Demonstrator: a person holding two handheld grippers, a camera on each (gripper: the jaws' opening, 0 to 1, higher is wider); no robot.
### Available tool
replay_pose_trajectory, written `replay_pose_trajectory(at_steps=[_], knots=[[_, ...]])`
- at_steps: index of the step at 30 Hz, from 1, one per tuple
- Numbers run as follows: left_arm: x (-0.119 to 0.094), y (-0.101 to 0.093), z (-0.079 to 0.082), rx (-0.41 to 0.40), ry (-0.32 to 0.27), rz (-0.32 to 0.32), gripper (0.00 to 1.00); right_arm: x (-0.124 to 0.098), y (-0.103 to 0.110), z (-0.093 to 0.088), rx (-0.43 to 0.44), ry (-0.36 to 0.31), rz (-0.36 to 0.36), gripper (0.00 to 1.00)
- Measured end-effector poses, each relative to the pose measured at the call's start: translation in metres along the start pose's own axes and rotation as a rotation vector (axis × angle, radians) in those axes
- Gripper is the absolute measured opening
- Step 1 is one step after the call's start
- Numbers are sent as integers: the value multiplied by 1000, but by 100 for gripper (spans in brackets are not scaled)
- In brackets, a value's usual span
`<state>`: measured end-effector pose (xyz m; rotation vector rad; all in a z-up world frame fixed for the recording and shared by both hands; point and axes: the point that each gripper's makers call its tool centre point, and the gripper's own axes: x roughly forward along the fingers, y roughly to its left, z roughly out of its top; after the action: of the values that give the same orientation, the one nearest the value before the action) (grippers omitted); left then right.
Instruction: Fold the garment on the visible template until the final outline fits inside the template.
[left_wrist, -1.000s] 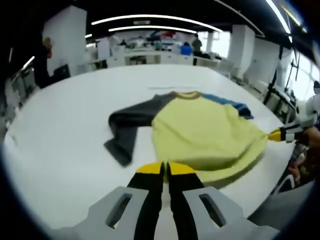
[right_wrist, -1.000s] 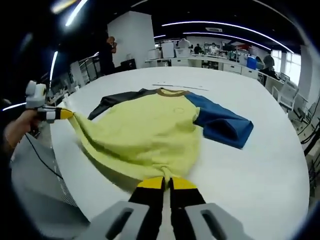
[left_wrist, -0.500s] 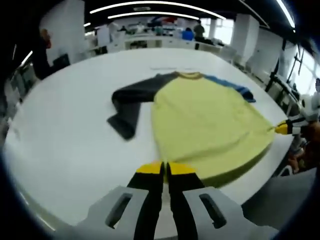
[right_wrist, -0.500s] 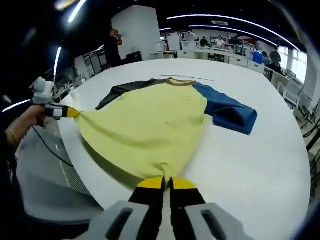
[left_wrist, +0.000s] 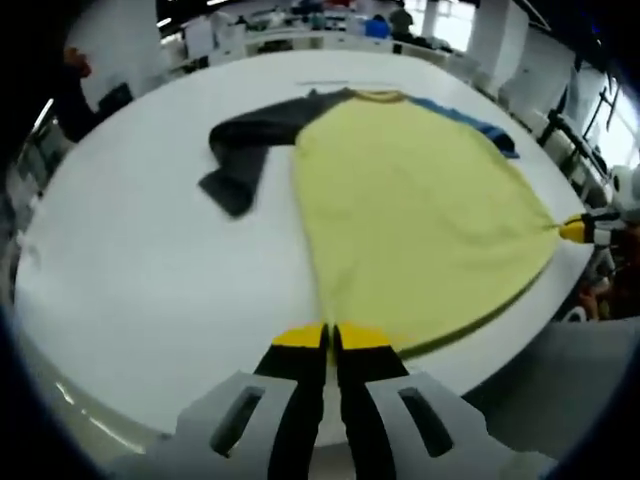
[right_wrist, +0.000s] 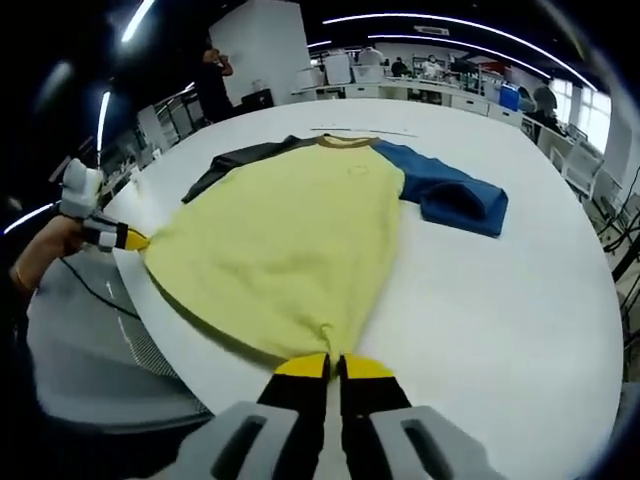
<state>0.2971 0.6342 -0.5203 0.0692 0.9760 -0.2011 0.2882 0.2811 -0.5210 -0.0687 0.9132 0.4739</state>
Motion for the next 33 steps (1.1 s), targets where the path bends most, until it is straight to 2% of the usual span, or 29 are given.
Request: replay_pose_trajectory(at_steps=[11, 20, 26, 29, 31, 33], knots=[[6, -2, -9, 8, 50, 10, 1, 4, -2, -6, 35, 11, -5, 0], [3, 4, -14, 35, 67, 30, 2, 3, 0, -19, 49, 57, 3, 0], [0, 3, -14, 20, 51, 12, 17, -5, -1, -20, 59, 78, 12, 8], [-2, 1, -8, 28, 21, -1, 28, -7, 2, -20, 100, 92, 41, 20], [-4, -1, -3, 36, -3, -5, 34, -9, 1, -19, 94, 86, 37, 26], [-6, -2, 3, 26, -36, -16, 39, -11, -6, -10, 87, 44, 10, 30]])
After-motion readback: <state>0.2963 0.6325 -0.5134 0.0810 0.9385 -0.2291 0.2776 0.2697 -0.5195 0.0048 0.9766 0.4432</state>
